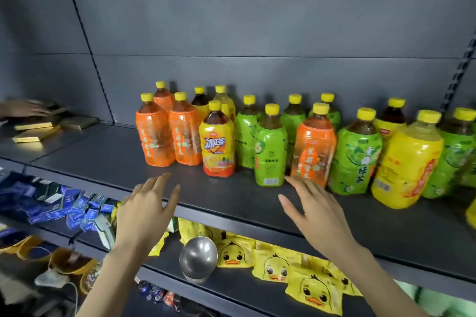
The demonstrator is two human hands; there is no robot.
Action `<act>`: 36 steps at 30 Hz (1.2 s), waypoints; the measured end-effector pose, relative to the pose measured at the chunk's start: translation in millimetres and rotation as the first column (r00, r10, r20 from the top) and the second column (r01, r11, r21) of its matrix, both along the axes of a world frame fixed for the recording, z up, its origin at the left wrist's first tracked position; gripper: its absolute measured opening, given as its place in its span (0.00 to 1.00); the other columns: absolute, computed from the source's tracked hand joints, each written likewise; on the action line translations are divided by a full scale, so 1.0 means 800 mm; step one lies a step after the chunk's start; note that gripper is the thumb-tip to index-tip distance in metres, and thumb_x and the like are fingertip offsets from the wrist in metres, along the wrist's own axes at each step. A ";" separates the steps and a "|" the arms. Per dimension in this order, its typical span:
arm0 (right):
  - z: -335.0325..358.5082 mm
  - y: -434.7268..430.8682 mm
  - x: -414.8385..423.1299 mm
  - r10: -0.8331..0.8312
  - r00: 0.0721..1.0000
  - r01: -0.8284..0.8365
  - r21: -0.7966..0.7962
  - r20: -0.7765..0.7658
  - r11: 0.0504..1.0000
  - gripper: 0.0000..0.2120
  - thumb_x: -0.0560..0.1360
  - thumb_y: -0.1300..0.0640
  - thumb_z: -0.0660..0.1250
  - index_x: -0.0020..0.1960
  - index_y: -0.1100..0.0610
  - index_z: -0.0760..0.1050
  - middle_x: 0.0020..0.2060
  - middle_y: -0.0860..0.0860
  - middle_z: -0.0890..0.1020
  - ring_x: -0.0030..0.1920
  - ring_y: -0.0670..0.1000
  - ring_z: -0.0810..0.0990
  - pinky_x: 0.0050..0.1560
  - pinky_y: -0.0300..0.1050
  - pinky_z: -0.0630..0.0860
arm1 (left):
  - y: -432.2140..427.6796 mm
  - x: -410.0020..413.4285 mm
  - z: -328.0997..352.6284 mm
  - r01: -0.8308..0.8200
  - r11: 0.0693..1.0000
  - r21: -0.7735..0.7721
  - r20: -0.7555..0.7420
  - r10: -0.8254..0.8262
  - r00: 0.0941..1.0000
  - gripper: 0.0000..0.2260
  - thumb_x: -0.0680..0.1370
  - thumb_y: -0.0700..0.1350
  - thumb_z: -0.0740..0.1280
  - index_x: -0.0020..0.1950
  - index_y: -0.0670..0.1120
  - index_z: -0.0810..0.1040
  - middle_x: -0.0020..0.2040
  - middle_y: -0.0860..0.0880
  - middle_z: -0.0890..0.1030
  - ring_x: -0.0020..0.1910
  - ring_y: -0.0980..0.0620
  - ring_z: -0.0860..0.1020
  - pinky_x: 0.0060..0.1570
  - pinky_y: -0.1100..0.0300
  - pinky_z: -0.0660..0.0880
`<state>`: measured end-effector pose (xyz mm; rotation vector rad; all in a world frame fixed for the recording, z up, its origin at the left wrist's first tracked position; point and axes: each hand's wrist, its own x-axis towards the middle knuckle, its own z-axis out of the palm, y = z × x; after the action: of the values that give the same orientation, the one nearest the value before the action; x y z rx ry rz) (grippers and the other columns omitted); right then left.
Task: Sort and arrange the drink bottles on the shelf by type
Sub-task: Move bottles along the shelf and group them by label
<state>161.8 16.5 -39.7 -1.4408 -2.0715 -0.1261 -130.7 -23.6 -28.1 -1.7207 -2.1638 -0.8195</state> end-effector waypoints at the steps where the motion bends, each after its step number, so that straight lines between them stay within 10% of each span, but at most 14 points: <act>1: 0.002 0.012 -0.018 0.022 1.000 -0.022 0.008 -0.012 1.000 0.26 0.77 0.40 0.51 0.62 0.54 0.75 0.57 0.49 0.80 0.56 0.53 0.79 0.50 0.47 0.76 | 0.013 -0.009 0.002 0.003 1.000 0.009 0.002 -0.003 1.000 0.18 0.79 0.52 0.62 0.65 0.46 0.75 0.59 0.46 0.80 0.58 0.41 0.76 0.41 0.49 0.74; 18: 0.062 0.145 -0.271 0.199 0.970 -0.181 0.133 -0.138 0.974 0.26 0.77 0.39 0.54 0.71 0.52 0.66 0.67 0.47 0.72 0.66 0.49 0.71 0.58 0.46 0.74 | 0.192 -0.207 0.045 -0.039 0.998 0.058 0.078 0.035 0.996 0.25 0.76 0.58 0.64 0.68 0.45 0.72 0.63 0.44 0.76 0.62 0.39 0.72 0.49 0.44 0.72; 23: 0.080 0.192 -0.343 0.168 0.954 -0.160 0.054 -0.250 0.986 0.32 0.77 0.46 0.62 0.76 0.51 0.53 0.74 0.50 0.60 0.73 0.50 0.60 0.68 0.45 0.65 | 0.254 -0.257 0.059 0.185 0.979 -0.080 0.136 -0.173 0.975 0.35 0.74 0.64 0.62 0.76 0.49 0.58 0.72 0.48 0.67 0.69 0.44 0.66 0.57 0.43 0.70; 31: 0.058 0.262 -0.388 -0.069 0.811 -0.104 -0.260 -0.581 0.960 0.45 0.70 0.46 0.72 0.77 0.48 0.46 0.72 0.54 0.61 0.71 0.54 0.64 0.69 0.56 0.66 | 0.316 -0.294 0.042 0.795 0.603 0.067 0.754 -0.552 0.356 0.44 0.65 0.59 0.76 0.74 0.60 0.53 0.60 0.60 0.74 0.56 0.63 0.77 0.49 0.64 0.78; 36: 0.051 0.245 -0.386 -0.149 0.792 -0.021 -0.269 -0.592 0.963 0.41 0.68 0.45 0.74 0.73 0.43 0.53 0.69 0.53 0.60 0.66 0.52 0.65 0.65 0.51 0.70 | 0.323 -0.290 0.026 0.740 0.652 0.166 0.798 -0.530 0.288 0.45 0.58 0.61 0.77 0.69 0.57 0.59 0.57 0.60 0.75 0.53 0.59 0.77 0.53 0.58 0.76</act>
<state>-147.4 212.8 0.8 -1.4550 -1.5331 0.5474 -362.3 235.2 -7.0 -2.8753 -1.9423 -1.9634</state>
